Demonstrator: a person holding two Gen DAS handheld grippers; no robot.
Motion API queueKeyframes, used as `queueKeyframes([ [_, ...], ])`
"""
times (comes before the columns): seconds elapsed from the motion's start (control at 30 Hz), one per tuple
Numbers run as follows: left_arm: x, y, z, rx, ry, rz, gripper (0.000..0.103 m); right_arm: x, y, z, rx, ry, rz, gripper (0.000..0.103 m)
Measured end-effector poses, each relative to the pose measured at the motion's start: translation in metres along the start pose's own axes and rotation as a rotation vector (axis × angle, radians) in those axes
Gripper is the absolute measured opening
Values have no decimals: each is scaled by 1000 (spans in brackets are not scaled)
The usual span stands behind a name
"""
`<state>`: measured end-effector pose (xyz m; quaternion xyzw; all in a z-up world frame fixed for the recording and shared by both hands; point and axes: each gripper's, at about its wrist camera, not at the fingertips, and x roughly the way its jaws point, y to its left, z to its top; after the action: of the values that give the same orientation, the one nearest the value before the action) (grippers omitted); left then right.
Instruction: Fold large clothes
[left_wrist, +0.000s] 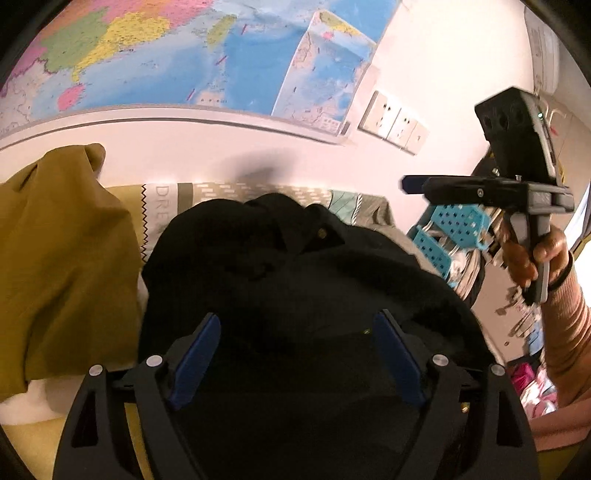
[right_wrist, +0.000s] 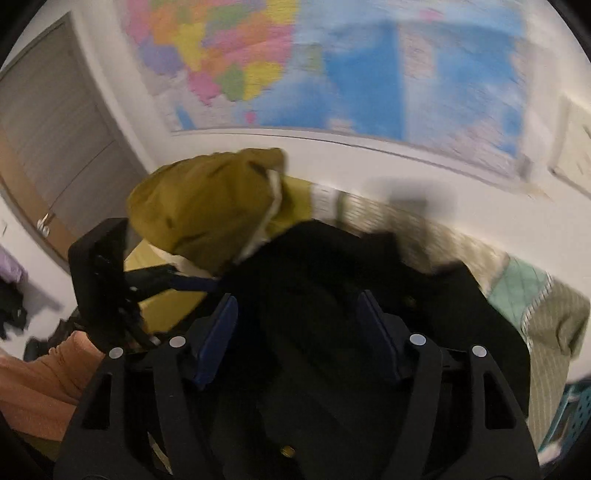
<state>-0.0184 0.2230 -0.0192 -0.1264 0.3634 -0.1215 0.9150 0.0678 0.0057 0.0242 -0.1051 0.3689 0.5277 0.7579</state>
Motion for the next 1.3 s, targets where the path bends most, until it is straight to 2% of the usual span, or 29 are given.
queueKeyframes([
  [0.07, 9, -1, 3, 30, 24, 33, 86, -16, -32, -16, 52, -33, -65, 67],
  [0.13, 18, 0, 6, 49, 46, 62, 86, -27, -73, -35, 161, -47, -128, 67],
  [0.2, 32, -2, 9, 64, 75, 99, 86, -37, -126, -66, 303, -45, -223, 69],
  [0.3, 49, 2, 12, 63, 111, 141, 86, -40, -190, -116, 505, -6, -302, 71],
  [0.33, 52, 4, 12, 55, 120, 143, 86, -39, -200, -127, 541, 8, -317, 71],
  [0.4, 58, 7, 11, 43, 134, 152, 85, -28, -224, -156, 625, 56, -271, 71],
  [0.47, 63, 8, 8, 43, 160, 176, 76, -15, -232, -171, 653, 83, -238, 75],
  [0.5, 64, 8, 8, 45, 165, 183, 70, -15, -228, -171, 623, 56, -233, 77],
  [0.53, 64, 8, 7, 49, 169, 194, 65, -12, -223, -168, 593, 54, -207, 70],
  [0.57, 65, 8, 6, 55, 173, 200, 63, -10, -219, -167, 584, 54, -190, 56],
  [0.6, 63, 8, 5, 58, 170, 196, 59, -9, -215, -163, 569, 50, -188, 54],
  [0.63, 59, 8, 4, 62, 161, 186, 57, -7, -210, -161, 528, 51, -197, 35],
  [0.67, 54, 7, 3, 66, 153, 175, 56, -6, -208, -159, 505, 59, -215, 7],
  [0.77, 40, 3, -2, 79, 139, 138, 55, -20, -205, -154, 474, 26, -255, 7],
  [0.87, 29, 3, -7, 101, 127, 131, 55, -51, -202, -146, 456, -75, -307, 4],
  [0.9, 26, 3, -8, 100, 123, 129, 60, -61, -204, -144, 454, -106, -343, 4],
  [0.93, 23, 4, -8, 97, 121, 131, 69, -68, -207, -143, 466, -120, -380, 4],
  [1.0, 16, 10, -11, 90, 120, 144, 73, -65, -217, -145, 488, -96, -387, 4],
  [1.07, 11, 13, -15, 95, 126, 158, 74, -51, -217, -146, 477, -14, -400, 8],
  [1.1, 9, 13, -17, 95, 130, 161, 75, -48, -212, -147, 463, 12, -446, 13],
  [1.17, 2, 15, -24, 90, 142, 164, 76, -46, -197, -144, 439, -4, -521, 67],
  [1.23, -7, 13, -32, 111, 146, 166, 80, -52, -165, -135, 358, -77, -533, 66],
  [1.3, -17, 9, -41, 145, 141, 191, 82, -47, -129, -125, 245, -94, -479, 66],
])
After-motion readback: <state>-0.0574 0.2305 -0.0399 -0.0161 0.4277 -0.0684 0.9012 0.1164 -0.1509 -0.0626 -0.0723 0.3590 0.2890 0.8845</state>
